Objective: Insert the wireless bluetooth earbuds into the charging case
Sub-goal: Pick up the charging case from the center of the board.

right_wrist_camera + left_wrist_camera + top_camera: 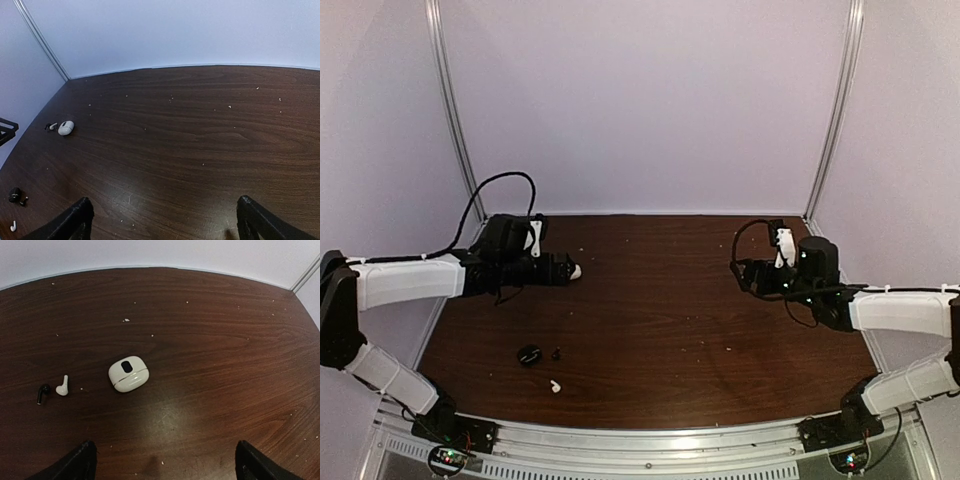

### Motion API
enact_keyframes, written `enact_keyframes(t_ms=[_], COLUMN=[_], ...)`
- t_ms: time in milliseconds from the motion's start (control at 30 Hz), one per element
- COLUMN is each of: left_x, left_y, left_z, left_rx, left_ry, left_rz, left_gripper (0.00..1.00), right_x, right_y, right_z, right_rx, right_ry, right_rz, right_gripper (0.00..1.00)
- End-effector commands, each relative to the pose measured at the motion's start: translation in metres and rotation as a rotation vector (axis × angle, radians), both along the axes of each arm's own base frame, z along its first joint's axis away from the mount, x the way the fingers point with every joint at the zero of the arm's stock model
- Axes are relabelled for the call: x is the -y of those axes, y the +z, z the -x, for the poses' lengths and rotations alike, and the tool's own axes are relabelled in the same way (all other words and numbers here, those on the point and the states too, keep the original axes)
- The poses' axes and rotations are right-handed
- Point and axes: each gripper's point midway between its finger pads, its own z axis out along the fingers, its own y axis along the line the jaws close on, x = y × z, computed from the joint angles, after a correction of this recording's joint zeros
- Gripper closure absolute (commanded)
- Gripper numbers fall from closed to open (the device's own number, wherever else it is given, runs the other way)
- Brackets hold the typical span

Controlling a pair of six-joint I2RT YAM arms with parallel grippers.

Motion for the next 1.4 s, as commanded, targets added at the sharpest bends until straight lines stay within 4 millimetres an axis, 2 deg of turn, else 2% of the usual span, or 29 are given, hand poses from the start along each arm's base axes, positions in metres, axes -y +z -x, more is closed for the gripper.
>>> enact_keyframes(t_ms=[0,233,367,533,600,733,967,1033,1133,1367], left_x=[-0.001,-0.001,-0.006,-0.04,-0.05,-0.047,-0.016,-0.012,-0.004,0.009], left_y=[0.001,-0.02,-0.022,-0.024,-0.016,-0.003,0.006,0.004,-0.01,-0.041], left_z=[-0.002,0.016,0.047,0.086,0.089,0.071,0.008,-0.01,-0.033,-0.067], left_rx=[0.05,-0.031,-0.082,-0.145,-0.131,-0.116,-0.094,-0.096,-0.117,-0.151], left_ry=[0.043,0.02,-0.002,0.1,0.137,0.158,0.109,0.085,0.065,0.09], left_rz=[-0.036,-0.094,-0.052,-0.061,-0.074,-0.115,-0.126,-0.104,-0.113,-0.117], left_gripper=[0.02,0.02,0.02,0.02,0.02,0.02,0.02,0.02,0.02,0.04], right_x=[-0.008,-0.015,-0.025,-0.034,-0.039,-0.049,-0.049,-0.047,-0.046,-0.043], right_y=[0.01,0.004,0.004,0.003,0.001,0.0,0.008,0.008,0.007,0.005], right_z=[0.01,0.018,0.025,0.03,0.031,0.029,0.028,0.03,0.032,0.033], right_rx=[0.08,0.085,0.088,0.091,0.084,0.07,0.074,0.074,0.071,0.065], right_ry=[0.043,0.093,0.169,0.231,0.256,0.298,0.301,0.296,0.29,0.277], right_rz=[0.013,0.036,0.06,0.06,0.054,0.04,0.044,0.045,0.043,0.04], right_gripper=[0.0,0.0,0.0,0.0,0.0,0.0,0.0,0.0,0.0,0.0])
